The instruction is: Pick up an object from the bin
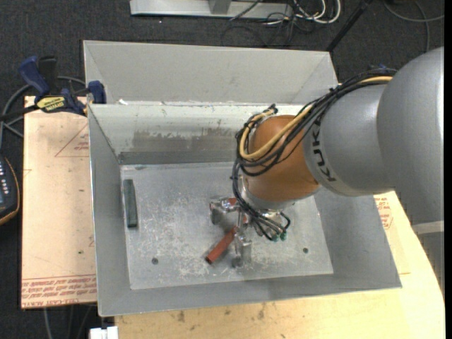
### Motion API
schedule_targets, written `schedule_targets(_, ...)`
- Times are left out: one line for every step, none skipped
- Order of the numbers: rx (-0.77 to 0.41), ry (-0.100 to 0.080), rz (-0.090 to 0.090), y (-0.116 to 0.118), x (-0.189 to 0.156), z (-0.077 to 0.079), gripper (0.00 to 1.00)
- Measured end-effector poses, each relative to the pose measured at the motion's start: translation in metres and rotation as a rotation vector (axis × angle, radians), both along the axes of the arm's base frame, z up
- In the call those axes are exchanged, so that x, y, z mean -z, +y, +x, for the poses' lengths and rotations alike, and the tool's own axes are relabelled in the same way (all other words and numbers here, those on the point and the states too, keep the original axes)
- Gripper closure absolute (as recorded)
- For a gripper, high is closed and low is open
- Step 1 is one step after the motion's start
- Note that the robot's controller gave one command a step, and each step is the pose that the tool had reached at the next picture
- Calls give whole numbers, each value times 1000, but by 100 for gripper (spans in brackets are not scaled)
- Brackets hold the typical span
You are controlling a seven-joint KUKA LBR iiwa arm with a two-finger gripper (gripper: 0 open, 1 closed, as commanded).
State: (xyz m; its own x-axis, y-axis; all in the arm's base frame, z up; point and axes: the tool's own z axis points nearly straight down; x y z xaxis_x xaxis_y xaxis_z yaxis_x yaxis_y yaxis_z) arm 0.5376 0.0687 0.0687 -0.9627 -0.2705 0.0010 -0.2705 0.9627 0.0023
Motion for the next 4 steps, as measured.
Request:
schedule_targets(-35, -5, 0, 10, -33, -11, 0)
schedule_targets(-101, -5, -1, -5, -59, -15, 0)
schedule_targets(-311, 0, 0, -2, 0, -7, 0)
schedule_targets(-309, -2, 0, -2, 0, -7, 0)
